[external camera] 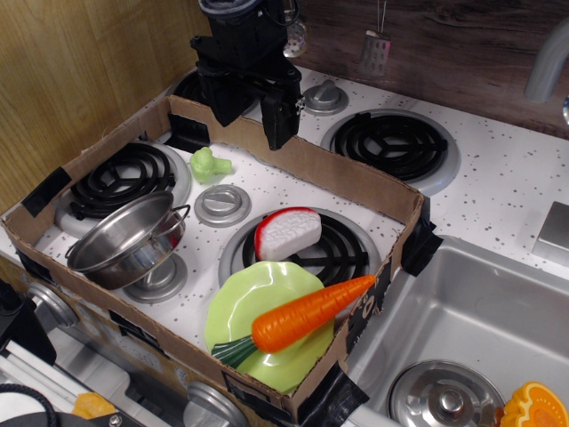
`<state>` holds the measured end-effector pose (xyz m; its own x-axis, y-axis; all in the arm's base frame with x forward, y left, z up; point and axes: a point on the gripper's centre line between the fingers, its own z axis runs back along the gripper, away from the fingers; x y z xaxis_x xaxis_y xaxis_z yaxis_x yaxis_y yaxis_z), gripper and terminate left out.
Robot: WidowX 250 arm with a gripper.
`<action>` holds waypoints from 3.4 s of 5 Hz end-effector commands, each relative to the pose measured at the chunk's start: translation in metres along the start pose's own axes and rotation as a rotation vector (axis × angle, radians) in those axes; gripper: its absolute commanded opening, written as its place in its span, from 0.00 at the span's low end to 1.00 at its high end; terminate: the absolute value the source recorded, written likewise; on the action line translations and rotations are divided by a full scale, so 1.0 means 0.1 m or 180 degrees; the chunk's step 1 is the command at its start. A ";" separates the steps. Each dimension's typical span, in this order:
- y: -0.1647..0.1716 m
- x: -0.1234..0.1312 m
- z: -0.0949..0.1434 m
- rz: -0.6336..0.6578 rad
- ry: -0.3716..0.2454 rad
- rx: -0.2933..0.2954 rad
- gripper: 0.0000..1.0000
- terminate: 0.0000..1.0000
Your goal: Take carrot off plate
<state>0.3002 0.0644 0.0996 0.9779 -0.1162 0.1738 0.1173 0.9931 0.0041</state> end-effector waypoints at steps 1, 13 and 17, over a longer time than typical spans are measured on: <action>0.00 0.00 0.00 0.0000 0.0000 0.0000 1.00 0.00; -1.00 -1.09 -0.68 -0.1099 -0.0790 0.0204 1.00 0.00; -0.83 -0.91 -0.21 -0.1038 -0.0365 -0.0146 0.00 0.00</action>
<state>0.2010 -0.0090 0.0600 0.8740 -0.4238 0.2376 0.4336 0.9010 0.0124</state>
